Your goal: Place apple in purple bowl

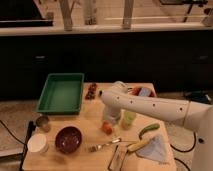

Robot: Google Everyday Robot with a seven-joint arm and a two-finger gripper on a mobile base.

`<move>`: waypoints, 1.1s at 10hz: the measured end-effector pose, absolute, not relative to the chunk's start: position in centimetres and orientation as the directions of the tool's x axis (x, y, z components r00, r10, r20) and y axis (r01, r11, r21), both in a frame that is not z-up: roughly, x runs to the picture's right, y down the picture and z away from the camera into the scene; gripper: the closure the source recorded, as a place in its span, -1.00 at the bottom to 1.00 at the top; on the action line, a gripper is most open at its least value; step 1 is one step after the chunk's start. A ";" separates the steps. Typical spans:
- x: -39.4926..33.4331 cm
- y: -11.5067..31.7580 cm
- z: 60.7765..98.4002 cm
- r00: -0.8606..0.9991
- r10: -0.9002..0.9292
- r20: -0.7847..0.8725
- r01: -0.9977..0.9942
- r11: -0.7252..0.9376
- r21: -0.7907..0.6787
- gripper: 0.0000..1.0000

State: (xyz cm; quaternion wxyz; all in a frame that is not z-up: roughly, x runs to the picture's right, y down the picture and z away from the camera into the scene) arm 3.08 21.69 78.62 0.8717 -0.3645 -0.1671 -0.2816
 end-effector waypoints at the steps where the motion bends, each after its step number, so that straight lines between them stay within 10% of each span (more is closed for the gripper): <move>1: 3.0 21.7 78.8 0.784 -0.369 0.499 0.614 0.574 -0.541 -0.60; 6: 3.6 22.1 79.8 0.788 -0.359 0.500 0.609 0.570 -0.552 -0.55; 11: 3.8 22.6 80.5 0.792 -0.358 0.494 0.605 0.572 -0.554 0.40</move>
